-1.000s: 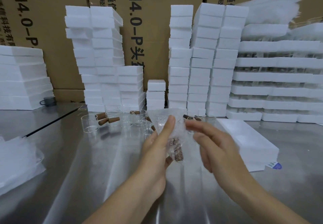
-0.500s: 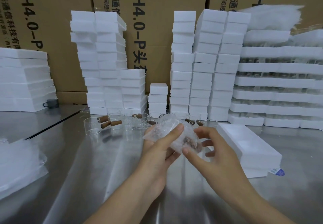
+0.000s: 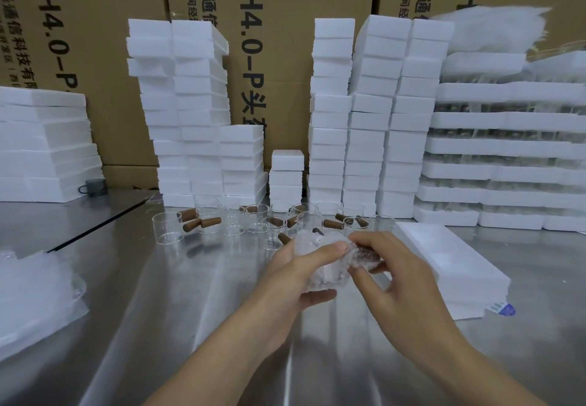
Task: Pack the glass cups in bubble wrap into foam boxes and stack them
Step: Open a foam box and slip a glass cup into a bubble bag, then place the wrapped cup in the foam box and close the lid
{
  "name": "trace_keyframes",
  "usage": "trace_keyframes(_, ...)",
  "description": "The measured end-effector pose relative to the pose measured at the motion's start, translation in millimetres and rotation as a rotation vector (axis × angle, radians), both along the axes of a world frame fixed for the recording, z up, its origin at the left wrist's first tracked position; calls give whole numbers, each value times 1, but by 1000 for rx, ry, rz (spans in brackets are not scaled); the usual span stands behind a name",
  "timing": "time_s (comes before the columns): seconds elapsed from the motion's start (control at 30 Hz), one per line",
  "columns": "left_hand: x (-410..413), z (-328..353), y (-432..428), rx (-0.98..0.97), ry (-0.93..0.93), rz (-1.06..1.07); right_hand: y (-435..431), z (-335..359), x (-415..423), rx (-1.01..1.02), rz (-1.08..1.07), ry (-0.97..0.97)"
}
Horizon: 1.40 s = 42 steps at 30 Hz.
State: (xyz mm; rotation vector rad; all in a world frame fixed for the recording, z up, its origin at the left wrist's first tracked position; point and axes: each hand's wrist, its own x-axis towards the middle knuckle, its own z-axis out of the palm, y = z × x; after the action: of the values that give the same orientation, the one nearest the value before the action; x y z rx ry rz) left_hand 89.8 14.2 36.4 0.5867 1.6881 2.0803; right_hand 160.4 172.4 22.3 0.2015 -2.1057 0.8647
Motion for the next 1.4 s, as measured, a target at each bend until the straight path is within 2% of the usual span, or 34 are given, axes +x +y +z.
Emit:
trace_keyframes(0.2, -3, -2, -4, 57, -56, -117, 6, 3, -1, -29, 56, -20)
trace_keyframes(0.3, 0, -4, 1, -10, 16, -19, 8, 5, 2, 30, 76, -41)
trace_keyframes(0.37, 0, -5, 5, -10, 3, 90, 10, 8, 4, 171, 41, -85)
trace_keyframes(0.47, -5, -6, 6, 61, -95, 234, 18, 12, 4, 446, -188, -105)
trace_keyframes(0.53, -10, -2, 2, 152, -189, 297, 27, 16, 4, 456, -369, -135)
trace_keyframes(0.67, -16, 2, -10, 436, -414, 270, 53, 21, 6, 505, -753, -464)
trace_keyframes(0.77, -21, 2, -15, 486, -466, 341, 65, 19, 7, 491, -862, -658)
trace_keyframes(0.87, -26, 3, -17, 467, -457, 398, 68, 21, 5, 476, -877, -622)
trace_keyframes(0.97, -27, 5, -18, 450, -400, 390, 61, 25, 4, 462, -777, -454)
trace_keyframes(1.07, -28, 6, -16, 372, -230, 398, 38, 22, 6, 432, -442, -294)
trace_keyframes(1.2, -28, 9, -18, 263, 27, 490, 6, 3, 8, 554, -112, -376)
trace_keyframes(1.3, -29, 5, -16, 151, 257, 513, -2, -9, 6, 612, -13, -442)
trace_keyframes(1.4, -35, -8, -14, 12, 362, 472, 1, -12, 4, 603, 6, -443)
